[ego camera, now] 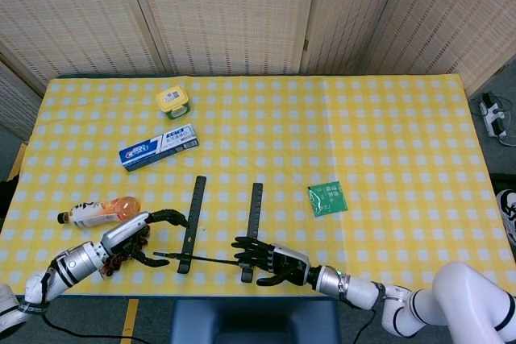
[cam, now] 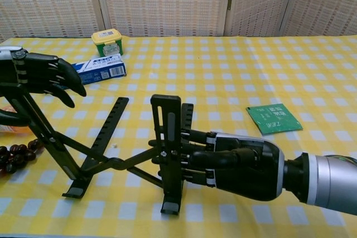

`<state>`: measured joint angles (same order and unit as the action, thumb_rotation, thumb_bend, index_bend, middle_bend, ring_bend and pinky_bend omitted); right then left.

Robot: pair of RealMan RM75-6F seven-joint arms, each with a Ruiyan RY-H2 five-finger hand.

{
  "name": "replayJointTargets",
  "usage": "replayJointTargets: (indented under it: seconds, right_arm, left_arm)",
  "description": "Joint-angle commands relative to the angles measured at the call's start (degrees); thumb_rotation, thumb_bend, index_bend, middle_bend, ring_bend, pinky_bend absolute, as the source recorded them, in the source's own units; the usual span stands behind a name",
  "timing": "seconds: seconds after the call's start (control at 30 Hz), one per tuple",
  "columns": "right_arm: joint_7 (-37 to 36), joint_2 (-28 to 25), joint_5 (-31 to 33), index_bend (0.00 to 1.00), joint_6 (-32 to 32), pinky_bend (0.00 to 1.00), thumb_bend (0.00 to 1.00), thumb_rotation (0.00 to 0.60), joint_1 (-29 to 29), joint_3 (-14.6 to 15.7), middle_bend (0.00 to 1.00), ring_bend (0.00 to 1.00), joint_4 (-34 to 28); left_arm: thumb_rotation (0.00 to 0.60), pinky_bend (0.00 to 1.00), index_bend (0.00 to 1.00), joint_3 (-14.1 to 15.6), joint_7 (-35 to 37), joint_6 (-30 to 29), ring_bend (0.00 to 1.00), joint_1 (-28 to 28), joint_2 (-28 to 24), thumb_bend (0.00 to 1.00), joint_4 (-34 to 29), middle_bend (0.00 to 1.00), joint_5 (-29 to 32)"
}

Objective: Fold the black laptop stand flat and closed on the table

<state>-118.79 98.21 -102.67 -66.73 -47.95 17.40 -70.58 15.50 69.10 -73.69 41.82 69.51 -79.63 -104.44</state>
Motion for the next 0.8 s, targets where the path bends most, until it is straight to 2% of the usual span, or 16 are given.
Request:
replayJointTargets:
  seconds: [0.03, 0.23, 0.4, 0.6, 0.8]
  right_arm:
    - [0.3, 0.0, 0.1, 0.01, 0.1, 0.00, 0.23, 0.600, 0.1, 0.1, 0.04, 0.07, -0.2]
    - [2.0, 0.1, 0.3, 0.01, 0.4, 0.00, 0.23, 0.600, 0.5, 0.3, 0.04, 0.07, -0.7]
    - [3.7, 0.1, 0.3, 0.01, 0.7, 0.00, 0.23, 0.600, 0.8, 0.4, 0.04, 0.07, -1.1]
    - [5.4, -0.1, 0.4, 0.01, 0.4, 0.00, 0.23, 0.600, 1.0, 0.1, 0.04, 0.07, -1.5]
    - [11.6, -2.1, -0.2, 0.01, -1.6, 0.00, 0.23, 0.600, 1.1, -1.4, 0.04, 0.06, -4.1]
  left_arm:
    - [0.600, 0.21, 0.28, -1.8, -13.0, 4.1, 0.14, -1.1, 0.4, 0.22, -2.1, 0.25, 2.7]
    - [0.600, 0.18, 0.26, -4.5, -21.8, 6.6, 0.12, -1.6, 1.8, 0.22, -3.7, 0.24, 5.8]
    - [0.600, 0.16, 0.26, -6.4, -26.1, 7.6, 0.12, -2.0, 2.5, 0.22, -4.5, 0.24, 7.7]
    - [0.600, 0.13, 0.26, -6.5, -26.3, 8.4, 0.11, -2.1, 1.8, 0.22, -5.2, 0.24, 7.5]
    - [0.600, 0.11, 0.27, -5.1, -25.9, 10.5, 0.11, -2.2, 0.1, 0.22, -5.5, 0.24, 6.9]
